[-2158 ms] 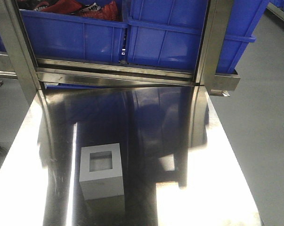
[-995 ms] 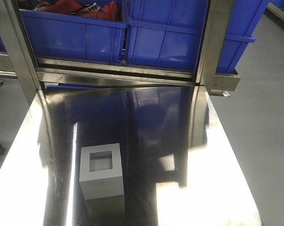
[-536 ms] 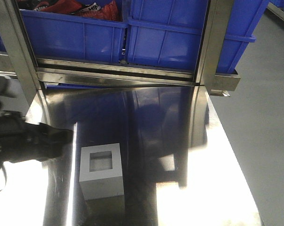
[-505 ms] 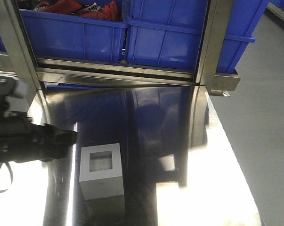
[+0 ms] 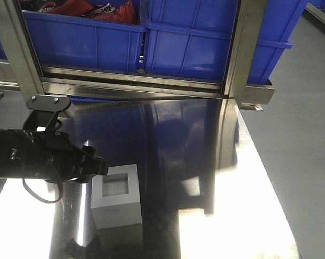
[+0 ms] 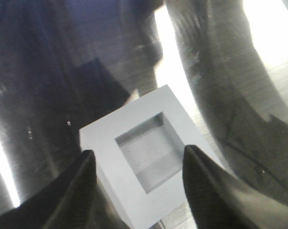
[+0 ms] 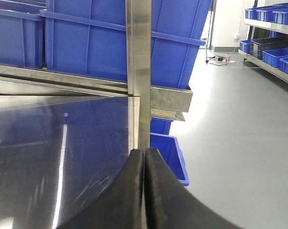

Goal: Sort gray base to blue bin
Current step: 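Reach the left gripper down toward the gray square block, then close the left gripper on the gray block's rim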

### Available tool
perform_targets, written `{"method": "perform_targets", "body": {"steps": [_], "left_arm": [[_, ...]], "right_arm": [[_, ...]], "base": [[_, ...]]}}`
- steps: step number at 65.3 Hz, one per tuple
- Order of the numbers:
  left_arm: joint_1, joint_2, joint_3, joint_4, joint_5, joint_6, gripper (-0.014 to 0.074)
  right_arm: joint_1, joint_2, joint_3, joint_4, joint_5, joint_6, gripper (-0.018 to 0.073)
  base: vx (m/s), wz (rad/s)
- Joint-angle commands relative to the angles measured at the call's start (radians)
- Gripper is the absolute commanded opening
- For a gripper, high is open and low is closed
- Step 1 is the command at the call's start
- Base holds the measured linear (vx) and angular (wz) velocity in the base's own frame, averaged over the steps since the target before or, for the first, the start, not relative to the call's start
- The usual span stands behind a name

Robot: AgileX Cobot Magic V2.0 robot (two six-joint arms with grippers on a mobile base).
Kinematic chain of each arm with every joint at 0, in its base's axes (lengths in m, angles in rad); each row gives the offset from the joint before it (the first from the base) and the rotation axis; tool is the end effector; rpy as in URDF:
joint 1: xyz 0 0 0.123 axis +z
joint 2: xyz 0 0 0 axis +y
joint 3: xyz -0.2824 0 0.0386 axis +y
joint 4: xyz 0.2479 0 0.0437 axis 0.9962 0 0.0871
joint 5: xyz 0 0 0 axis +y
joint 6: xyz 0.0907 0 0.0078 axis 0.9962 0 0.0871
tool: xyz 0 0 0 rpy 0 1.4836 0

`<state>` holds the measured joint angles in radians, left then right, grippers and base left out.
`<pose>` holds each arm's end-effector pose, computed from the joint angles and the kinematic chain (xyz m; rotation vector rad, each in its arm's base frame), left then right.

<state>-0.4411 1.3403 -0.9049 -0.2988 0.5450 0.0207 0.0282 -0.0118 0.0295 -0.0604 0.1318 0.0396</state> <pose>0.2418 -0.1296 0.2728 0.3231 2.4705 -0.4814 0.0566 0.0009 0.1918 -0.0335 1.6325 -0.0004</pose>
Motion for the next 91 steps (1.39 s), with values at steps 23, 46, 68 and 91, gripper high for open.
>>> {"method": "perform_targets", "body": {"steps": [23,46,68,91], "left_arm": [[-0.004,0.025,-0.039,0.017,-0.017,-0.093,0.0479],[-0.004,0.123,-0.039,0.017,-0.016,-0.136,0.0479],[-0.004,0.165,-0.039,0.019,-0.016,-0.136,0.0420],[-0.004,0.218,-0.053,0.028,-0.037,-0.136,0.0249]], "right_arm": [[-0.003,-0.012,0.015,-0.006,-0.074,-0.006,-0.0009],[-0.003,-0.012,0.015,-0.006,-0.074,-0.006,-0.0009],[-0.003,-0.012,0.015,-0.006,-0.074,-0.006,-0.0009],[-0.003,-0.012,0.015,-0.006,-0.074,-0.006,-0.0009]], "base": [[0.00,0.00],[0.00,0.00],[0.00,0.00],[0.00,0.00]]}}
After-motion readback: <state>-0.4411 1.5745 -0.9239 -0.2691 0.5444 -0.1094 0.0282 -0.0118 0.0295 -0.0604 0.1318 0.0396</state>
